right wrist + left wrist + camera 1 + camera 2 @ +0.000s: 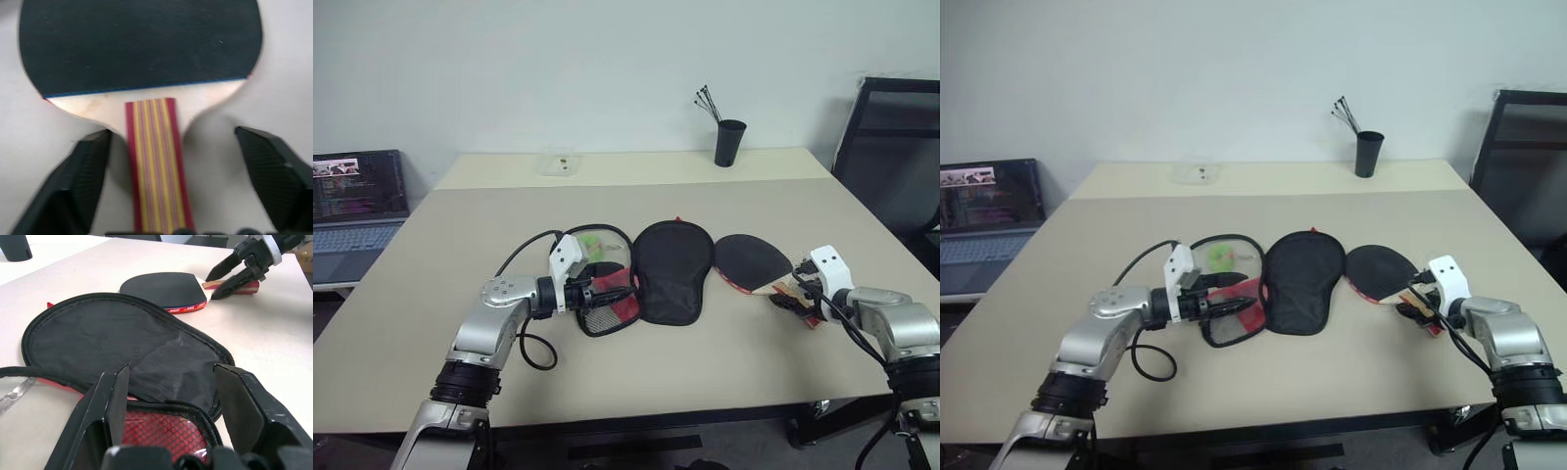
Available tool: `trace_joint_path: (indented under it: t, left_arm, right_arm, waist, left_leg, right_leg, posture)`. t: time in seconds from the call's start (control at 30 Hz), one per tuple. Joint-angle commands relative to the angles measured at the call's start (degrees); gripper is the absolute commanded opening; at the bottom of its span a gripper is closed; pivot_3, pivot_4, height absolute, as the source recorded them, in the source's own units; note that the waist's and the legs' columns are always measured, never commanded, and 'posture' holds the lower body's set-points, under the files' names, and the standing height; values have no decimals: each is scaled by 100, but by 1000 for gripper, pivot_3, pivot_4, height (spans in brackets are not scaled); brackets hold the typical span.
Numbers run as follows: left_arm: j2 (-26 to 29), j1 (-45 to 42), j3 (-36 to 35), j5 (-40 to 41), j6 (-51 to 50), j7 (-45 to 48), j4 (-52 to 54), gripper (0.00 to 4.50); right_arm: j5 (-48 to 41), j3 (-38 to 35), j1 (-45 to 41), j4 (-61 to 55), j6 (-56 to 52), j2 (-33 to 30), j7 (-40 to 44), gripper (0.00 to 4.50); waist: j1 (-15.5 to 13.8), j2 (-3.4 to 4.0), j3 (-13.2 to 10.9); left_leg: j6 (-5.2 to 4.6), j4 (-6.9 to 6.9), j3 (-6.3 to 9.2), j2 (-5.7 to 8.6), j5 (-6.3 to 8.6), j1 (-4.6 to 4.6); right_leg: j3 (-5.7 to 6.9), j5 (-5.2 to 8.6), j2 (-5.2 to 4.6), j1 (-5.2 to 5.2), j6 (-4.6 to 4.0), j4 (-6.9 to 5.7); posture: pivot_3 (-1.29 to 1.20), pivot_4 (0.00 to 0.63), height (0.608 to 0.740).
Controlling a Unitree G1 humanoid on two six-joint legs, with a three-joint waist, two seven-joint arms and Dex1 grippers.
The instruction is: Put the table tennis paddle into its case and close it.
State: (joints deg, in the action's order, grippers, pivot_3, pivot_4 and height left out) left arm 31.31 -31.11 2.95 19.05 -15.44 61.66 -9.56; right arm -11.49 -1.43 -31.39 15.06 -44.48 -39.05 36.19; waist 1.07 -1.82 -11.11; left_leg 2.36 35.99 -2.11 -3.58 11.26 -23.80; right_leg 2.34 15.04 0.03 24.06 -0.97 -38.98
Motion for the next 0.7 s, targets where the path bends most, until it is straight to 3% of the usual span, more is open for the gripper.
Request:
trace_joint_path:
  t: [0.03, 0.2, 0.23, 0.53, 0.7]
  left_arm:
    - [97, 33, -181, 28, 171, -1, 138, 2978]
    - [139, 114, -206, 20, 295, 30, 55, 2978]
    - [141, 124, -207, 14, 317, 35, 36, 2978]
    - [143, 148, -222, -8, 449, 44, -107, 2978]
    - [108, 142, -194, -20, 442, 1, -95, 2978]
  right_arm:
    - [110, -33, -46, 169, -52, 15, -122, 2927]
    - [56, -269, 1, 153, -146, -101, -221, 1255]
    - [48, -335, 7, 130, -159, -134, -261, 1091]
    - [-173, -1133, -262, -683, -662, -411, -797, 1092]
    - [-659, -1091, -424, -2294, -1785, 425, -1272, 1092]
  waist:
    - [18, -1, 1]
    - [32, -4, 3]
    - [27, -4, 3]
    - [-94, -1, 1]
    - [45, 0, 0]
  left_leg:
    - [0, 2, -1, 0, 0, 0]
    - [0, 10, -6, 4, -1, 1]
    - [0, 10, -7, 5, -1, 1]
    - [0, 1, -23, 9, 0, -13]
    - [0, -1, -24, -8, 0, -6]
  right_leg:
    - [-1, -3, 0, 0, 0, 0]
    - [-6, -12, -4, -5, 9, 1]
    - [-8, -12, -5, -5, 9, 1]
    - [-20, -12, -9, 12, 9, 9]
    - [-27, -11, -6, 16, 8, 4]
  posture:
    - [0, 150, 740]
    - [0, 150, 740]
    - [0, 150, 740]
    - [0, 150, 740]
    - [0, 150, 740]
